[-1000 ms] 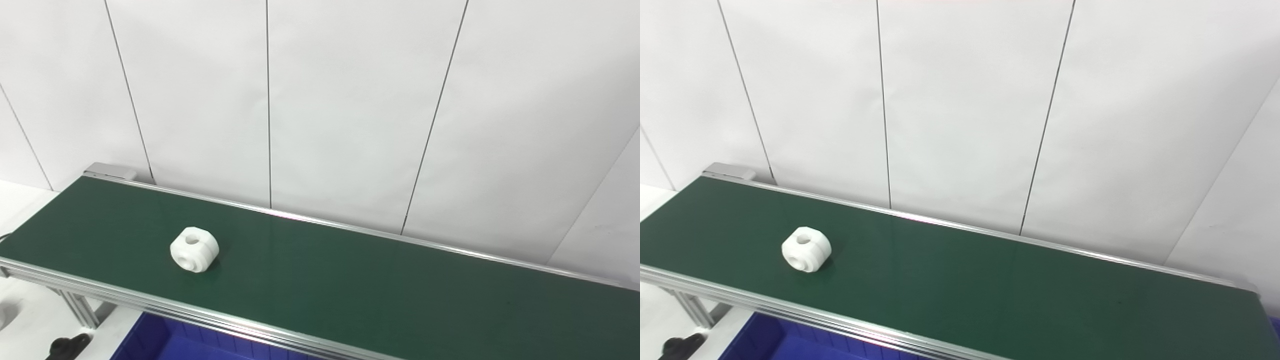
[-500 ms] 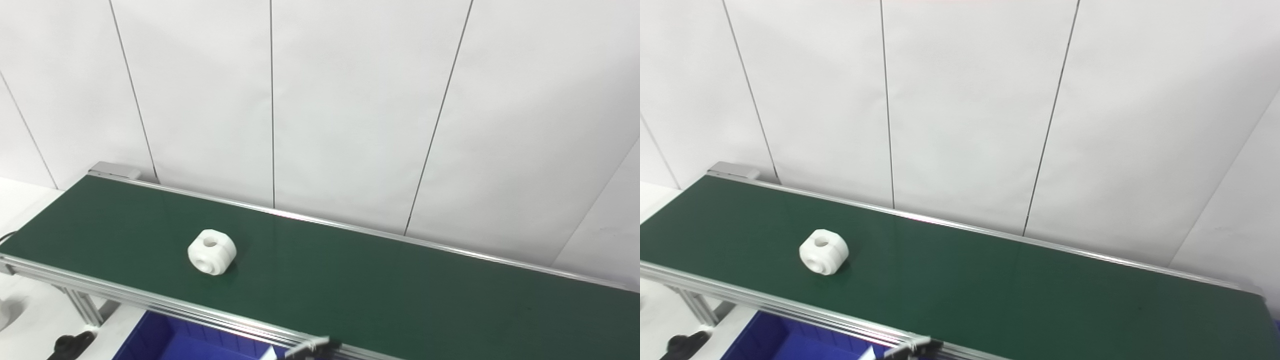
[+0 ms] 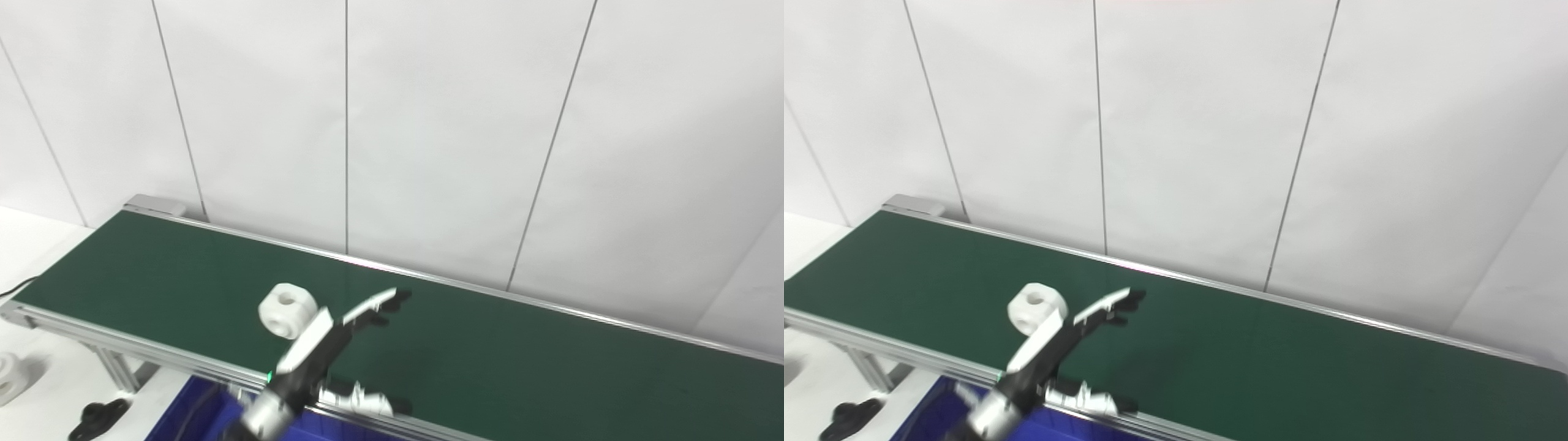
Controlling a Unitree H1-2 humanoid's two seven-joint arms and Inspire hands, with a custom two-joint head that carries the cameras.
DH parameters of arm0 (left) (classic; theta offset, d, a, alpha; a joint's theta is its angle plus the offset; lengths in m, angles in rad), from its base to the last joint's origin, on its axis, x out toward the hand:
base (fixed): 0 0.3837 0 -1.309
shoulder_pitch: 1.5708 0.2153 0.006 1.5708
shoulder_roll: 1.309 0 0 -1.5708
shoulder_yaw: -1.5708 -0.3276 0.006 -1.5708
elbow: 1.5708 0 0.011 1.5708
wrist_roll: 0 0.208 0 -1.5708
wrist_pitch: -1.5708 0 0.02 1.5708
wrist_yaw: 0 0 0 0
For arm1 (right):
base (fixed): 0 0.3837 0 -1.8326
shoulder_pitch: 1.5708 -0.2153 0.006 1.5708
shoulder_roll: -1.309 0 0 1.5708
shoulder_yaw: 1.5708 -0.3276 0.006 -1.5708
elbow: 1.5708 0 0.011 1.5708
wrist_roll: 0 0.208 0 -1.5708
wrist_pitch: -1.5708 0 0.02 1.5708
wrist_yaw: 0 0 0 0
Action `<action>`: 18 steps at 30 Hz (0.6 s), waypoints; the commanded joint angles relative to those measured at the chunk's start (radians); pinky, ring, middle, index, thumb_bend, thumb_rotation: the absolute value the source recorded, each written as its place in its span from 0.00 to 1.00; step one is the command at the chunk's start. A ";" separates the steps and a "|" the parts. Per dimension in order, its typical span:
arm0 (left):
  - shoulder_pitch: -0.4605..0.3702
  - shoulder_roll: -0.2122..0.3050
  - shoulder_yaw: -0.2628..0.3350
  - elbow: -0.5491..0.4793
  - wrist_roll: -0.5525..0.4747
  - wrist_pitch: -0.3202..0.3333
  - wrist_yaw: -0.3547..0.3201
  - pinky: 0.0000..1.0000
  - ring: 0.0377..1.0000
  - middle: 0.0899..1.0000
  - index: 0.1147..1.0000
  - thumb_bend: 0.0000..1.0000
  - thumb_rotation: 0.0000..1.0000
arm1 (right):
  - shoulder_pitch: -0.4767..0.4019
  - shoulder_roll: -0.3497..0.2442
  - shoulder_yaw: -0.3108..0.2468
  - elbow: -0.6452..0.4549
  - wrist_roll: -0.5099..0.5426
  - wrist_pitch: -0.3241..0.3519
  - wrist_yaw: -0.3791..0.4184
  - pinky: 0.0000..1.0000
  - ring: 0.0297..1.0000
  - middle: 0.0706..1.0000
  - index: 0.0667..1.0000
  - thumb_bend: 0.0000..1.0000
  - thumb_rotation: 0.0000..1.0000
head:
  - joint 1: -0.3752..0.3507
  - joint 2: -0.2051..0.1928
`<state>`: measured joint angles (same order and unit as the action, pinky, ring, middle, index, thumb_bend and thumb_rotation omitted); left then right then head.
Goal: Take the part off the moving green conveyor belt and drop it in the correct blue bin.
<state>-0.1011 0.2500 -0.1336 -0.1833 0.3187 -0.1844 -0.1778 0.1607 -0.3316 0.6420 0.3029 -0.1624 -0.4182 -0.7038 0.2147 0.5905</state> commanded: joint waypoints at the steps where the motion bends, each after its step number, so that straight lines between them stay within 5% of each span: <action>1: -0.067 0.040 0.017 -0.016 0.029 0.045 -0.019 0.83 0.89 0.91 0.90 0.75 0.40 | -0.010 -0.006 -0.014 -0.039 0.010 -0.052 0.017 0.89 0.89 0.91 0.94 0.79 0.70 | 0.003 0.004; 7: -0.167 0.123 0.026 0.074 0.092 0.138 -0.061 0.83 0.91 0.93 0.90 0.77 0.41 | -0.006 0.007 -0.038 -0.044 0.028 -0.052 0.048 0.90 0.89 0.90 0.94 0.77 0.68 | 0.006 0.008; 18: -0.288 0.164 -0.041 0.311 0.229 0.160 -0.044 0.77 0.88 0.92 0.90 0.81 0.34 | -0.005 0.029 -0.063 -0.041 0.019 -0.052 0.068 0.89 0.89 0.90 0.93 0.76 0.68 | 0.003 0.006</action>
<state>-0.3353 0.3911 -0.1742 0.1287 0.5309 -0.0216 -0.2424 0.1637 -0.3021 0.5875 0.2826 -0.1356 -0.4192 -0.6367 0.2194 0.5983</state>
